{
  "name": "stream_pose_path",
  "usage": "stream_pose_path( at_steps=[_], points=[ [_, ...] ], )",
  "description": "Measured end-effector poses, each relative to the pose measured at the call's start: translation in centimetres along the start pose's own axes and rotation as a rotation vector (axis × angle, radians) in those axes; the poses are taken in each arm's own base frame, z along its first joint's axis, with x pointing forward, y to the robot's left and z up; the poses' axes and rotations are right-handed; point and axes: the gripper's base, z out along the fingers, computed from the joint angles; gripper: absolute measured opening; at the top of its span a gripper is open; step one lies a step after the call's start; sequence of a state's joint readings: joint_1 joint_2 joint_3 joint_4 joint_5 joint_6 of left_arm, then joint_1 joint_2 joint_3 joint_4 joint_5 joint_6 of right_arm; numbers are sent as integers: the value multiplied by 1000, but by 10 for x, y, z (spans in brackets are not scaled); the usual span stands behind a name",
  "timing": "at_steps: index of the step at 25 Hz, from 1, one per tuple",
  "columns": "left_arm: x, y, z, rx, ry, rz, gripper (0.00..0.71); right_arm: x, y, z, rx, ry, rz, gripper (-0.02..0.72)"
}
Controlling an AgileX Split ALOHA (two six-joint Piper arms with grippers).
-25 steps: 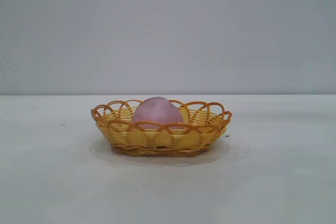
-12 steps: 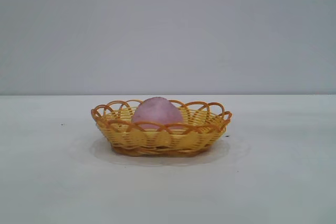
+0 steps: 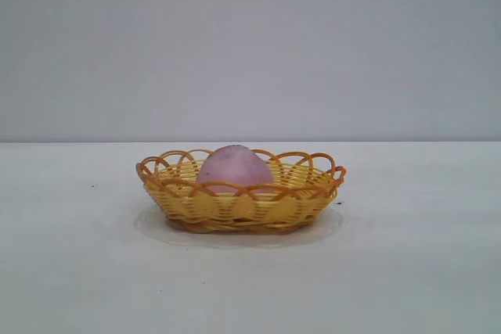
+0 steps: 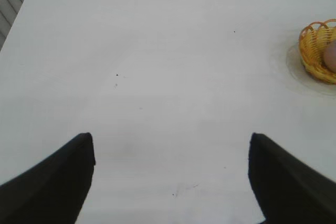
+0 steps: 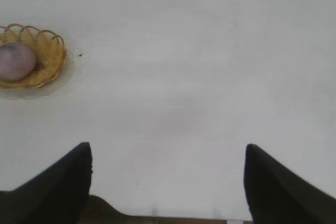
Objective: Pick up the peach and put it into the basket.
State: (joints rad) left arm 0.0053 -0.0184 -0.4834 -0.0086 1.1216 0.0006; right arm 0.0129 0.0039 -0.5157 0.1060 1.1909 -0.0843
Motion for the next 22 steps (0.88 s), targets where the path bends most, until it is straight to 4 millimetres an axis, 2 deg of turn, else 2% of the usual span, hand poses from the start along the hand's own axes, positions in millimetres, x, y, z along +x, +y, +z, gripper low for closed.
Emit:
stream_pose_path(
  at_steps=[22],
  points=[
    [0, 0, 0, 0, -2, 0, 533, 2, -2, 4, 25, -36, -9, 517]
  ],
)
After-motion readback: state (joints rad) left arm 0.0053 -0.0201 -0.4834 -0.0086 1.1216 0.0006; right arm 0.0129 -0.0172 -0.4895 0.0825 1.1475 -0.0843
